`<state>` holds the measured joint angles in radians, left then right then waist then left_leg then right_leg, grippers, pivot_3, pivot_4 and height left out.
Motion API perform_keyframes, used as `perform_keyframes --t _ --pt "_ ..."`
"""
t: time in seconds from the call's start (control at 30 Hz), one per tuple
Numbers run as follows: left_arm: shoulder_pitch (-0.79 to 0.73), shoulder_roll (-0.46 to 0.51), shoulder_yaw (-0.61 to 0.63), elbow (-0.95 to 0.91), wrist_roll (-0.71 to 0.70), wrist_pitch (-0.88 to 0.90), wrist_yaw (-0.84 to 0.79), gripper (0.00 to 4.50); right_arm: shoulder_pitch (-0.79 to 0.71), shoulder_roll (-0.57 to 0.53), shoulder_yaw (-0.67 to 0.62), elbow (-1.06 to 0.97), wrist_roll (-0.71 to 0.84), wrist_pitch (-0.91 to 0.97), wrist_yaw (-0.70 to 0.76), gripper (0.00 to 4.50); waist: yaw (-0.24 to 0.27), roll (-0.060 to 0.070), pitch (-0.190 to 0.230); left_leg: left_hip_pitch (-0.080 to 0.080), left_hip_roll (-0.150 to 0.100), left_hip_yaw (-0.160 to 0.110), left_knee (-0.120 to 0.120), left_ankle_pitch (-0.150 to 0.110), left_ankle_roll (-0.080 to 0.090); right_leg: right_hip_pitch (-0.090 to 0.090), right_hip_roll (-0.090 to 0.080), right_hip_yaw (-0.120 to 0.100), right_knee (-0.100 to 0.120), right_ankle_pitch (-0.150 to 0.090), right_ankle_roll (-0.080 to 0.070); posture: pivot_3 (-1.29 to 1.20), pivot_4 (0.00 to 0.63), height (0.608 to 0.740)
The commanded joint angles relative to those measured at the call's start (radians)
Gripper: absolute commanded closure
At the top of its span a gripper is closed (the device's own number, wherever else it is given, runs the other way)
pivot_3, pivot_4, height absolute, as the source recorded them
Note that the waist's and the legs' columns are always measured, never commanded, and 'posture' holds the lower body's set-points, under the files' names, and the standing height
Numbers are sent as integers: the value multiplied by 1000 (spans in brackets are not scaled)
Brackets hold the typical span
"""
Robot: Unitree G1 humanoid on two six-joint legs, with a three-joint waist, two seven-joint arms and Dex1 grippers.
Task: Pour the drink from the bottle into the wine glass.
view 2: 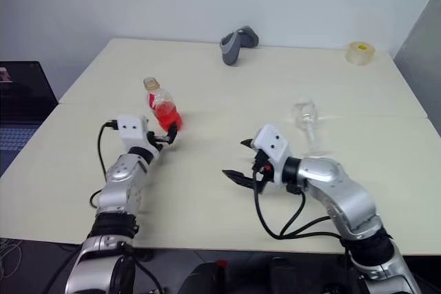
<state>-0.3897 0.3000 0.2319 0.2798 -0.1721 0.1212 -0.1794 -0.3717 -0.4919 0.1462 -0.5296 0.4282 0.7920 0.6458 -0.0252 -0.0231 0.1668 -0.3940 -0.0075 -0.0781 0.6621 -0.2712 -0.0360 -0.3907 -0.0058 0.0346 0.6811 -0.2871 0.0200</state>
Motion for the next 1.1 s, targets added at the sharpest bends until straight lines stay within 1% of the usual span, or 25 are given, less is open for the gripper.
perform_keyframes --t 0.03,0.13,0.2,0.27,0.4,0.53,0.63,0.77,1.1 --pt "48 -10 -3 -186 -18 73 20 32 6 -19 -117 -50 70 46 -19 0 2 0 0 0 0 0 0 0 0 0 0 0 0 0 0 0 150 740" --pt "91 0 -34 -263 -1 93 -3 32 -14 -33 -217 -22 111 87 -48 0 6 0 0 1 0 -1 0 0 0 1 0 -1 0 0 0 0 150 740" --pt "103 1 -52 -292 -10 111 -29 32 -39 -33 -262 7 123 103 -71 0 6 0 0 1 0 0 0 0 0 1 0 -1 0 0 0 0 150 740" --pt "109 8 -98 -329 -44 146 -113 32 -87 -33 -296 57 132 131 -100 0 6 0 0 1 0 1 0 0 0 1 0 0 0 0 0 0 150 740" --pt "111 51 -196 -402 -101 205 -295 32 -218 -60 -314 175 113 267 -175 0 1 0 0 1 0 2 0 0 0 1 1 0 0 0 0 0 150 740" --pt "93 90 -247 -405 -91 203 -376 32 -341 -70 -333 313 137 374 -182 0 -2 1 0 2 0 2 -1 0 0 1 1 1 0 0 0 0 150 740" --pt "74 114 -292 -427 -88 200 -442 32 -449 -48 -375 495 106 436 -245 0 -3 2 1 1 0 2 -2 0 0 1 1 1 0 0 -1 0 150 740" --pt "51 130 -325 -432 -67 185 -477 32 -493 -80 -297 635 14 371 -256 0 -3 2 1 1 0 3 -2 0 1 0 1 2 0 0 -1 0 150 740" --pt "18 116 -352 -413 -50 174 -500 32 -572 -116 -112 906 -141 242 -159 0 -4 4 2 1 0 4 -1 0 1 0 1 3 0 0 -1 0 150 740"
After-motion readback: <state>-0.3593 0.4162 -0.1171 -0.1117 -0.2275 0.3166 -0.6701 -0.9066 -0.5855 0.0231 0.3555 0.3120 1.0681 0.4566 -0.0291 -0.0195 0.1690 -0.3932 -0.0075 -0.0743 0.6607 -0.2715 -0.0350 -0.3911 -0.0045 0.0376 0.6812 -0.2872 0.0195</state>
